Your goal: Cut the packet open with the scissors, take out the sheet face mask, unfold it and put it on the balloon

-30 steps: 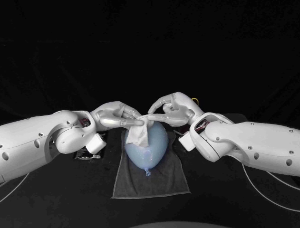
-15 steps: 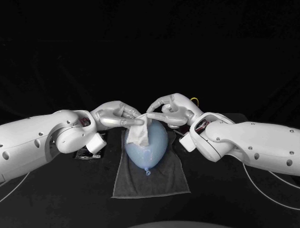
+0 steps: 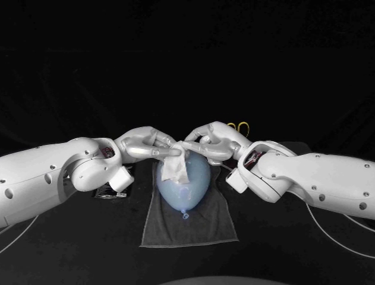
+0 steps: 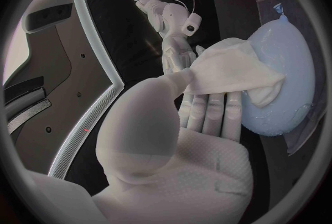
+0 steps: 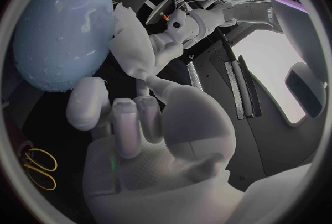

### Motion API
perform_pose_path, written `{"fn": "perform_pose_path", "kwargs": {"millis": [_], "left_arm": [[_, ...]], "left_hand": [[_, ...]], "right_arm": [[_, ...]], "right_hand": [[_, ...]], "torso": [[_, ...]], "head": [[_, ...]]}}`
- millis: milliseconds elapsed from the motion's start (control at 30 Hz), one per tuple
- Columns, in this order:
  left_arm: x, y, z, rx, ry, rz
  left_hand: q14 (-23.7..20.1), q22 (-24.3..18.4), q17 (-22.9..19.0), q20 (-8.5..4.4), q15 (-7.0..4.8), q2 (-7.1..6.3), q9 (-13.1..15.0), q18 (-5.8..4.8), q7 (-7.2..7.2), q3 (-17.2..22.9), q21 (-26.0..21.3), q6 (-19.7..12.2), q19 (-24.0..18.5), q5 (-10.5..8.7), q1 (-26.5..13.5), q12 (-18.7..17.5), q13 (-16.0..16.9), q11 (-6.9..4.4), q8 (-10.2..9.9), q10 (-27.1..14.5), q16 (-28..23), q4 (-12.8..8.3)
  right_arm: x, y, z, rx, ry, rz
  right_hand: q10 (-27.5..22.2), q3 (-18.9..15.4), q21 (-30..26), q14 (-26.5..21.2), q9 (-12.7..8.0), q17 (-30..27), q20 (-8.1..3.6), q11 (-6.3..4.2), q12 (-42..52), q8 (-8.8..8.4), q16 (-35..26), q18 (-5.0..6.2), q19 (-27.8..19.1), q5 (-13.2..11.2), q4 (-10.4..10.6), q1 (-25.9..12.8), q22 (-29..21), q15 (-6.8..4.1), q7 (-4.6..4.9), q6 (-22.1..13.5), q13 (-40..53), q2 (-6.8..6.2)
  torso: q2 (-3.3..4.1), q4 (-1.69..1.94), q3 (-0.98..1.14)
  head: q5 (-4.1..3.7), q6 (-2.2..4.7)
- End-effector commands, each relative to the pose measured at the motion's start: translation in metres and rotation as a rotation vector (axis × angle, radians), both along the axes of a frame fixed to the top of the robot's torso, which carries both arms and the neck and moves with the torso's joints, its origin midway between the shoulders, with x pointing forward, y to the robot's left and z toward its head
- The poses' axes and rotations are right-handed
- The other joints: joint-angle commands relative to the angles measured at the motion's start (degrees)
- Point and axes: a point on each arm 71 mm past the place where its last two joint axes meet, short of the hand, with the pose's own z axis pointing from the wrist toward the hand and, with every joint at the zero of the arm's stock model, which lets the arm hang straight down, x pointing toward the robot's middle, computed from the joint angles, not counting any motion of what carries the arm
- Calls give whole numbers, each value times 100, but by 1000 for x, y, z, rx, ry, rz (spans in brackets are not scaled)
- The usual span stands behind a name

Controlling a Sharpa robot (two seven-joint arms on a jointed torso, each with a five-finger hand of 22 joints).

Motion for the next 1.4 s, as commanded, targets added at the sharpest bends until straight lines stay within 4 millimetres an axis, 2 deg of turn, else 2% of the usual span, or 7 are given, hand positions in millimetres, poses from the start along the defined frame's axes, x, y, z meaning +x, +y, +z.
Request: {"fn": "perform_pose_path", "kwargs": {"millis": [33,500,767,867,1067,1233,1400], "left_arm": [[0,-3,2,-26,12,-5],[-1,-1,1,-3,6,-12],[-1,1,1,0,10,-20],[-1,2,1,1,9,-18],[0,4,0,-5,16,-12],[0,4,0,-14,29,-7],[-1,4,-1,-15,36,-4]], "left_hand": [[-28,-35,52,48,15,-180,-80,129,34,-160,-44,-105,-38,6,-275,-1,19,44,-108,20,78,184],[-134,-194,232,118,0,-499,-123,170,-19,-533,-224,76,61,11,-595,53,47,25,-124,3,270,740],[-195,-291,309,128,-8,48,-152,172,-61,-489,-332,169,124,15,-709,90,71,6,-134,-9,340,1284],[-221,-330,343,117,-39,451,-163,173,-98,-151,-369,158,163,18,-372,100,79,-26,-144,-30,370,1118],[-238,-359,372,94,-24,600,-158,171,-72,249,-389,145,203,16,-152,108,78,-6,-133,-33,395,1028],[-242,-417,366,109,13,712,-191,173,-19,344,-447,168,246,13,-705,100,80,41,-164,-50,345,1303],[-163,-429,360,88,-15,715,-192,179,-49,398,-444,228,320,14,-799,118,92,12,-148,3,321,1286]], "right_arm": [[-4,6,-2,-42,0,65],[-2,0,0,-23,-29,26],[-2,-1,1,-24,-39,19],[-2,-1,1,-26,-38,21],[-1,-4,1,-34,-42,15],[2,-8,1,-29,-46,-12],[4,-10,1,-14,-40,-31]], "right_hand": [[165,5,-2,635,40,1509,13,34,-18,142,25,75,-27,39,45,62,789,13,2,-53,1005,59],[320,299,191,635,601,1509,-62,-106,155,908,25,53,73,39,-292,-300,844,-101,-162,-66,1179,163],[330,343,203,635,677,1509,-74,-120,166,996,25,50,79,39,-350,-372,847,-113,-178,-90,1191,154],[341,363,211,635,706,1509,-80,-127,178,1027,25,49,83,39,-382,-399,850,-119,-185,-103,1203,144],[342,383,194,635,724,1509,-84,-131,179,1039,25,52,78,40,-421,-415,845,-123,-188,-126,1205,124],[238,518,-17,635,611,1509,-64,-45,68,740,25,80,-3,39,-528,-443,791,-69,-69,-458,1093,40],[-206,223,-339,635,323,1509,72,202,-397,115,25,110,-139,38,-406,-722,708,140,209,-846,630,-530]], "torso": [[0,0,1],[4,0,4],[0,0,1],[0,-2,-1],[-1,-2,0],[-4,-2,-1],[-3,-5,4]], "head": [[12,2],[37,-1],[72,-17],[86,-16],[117,-22],[135,-24],[152,-23]]}}
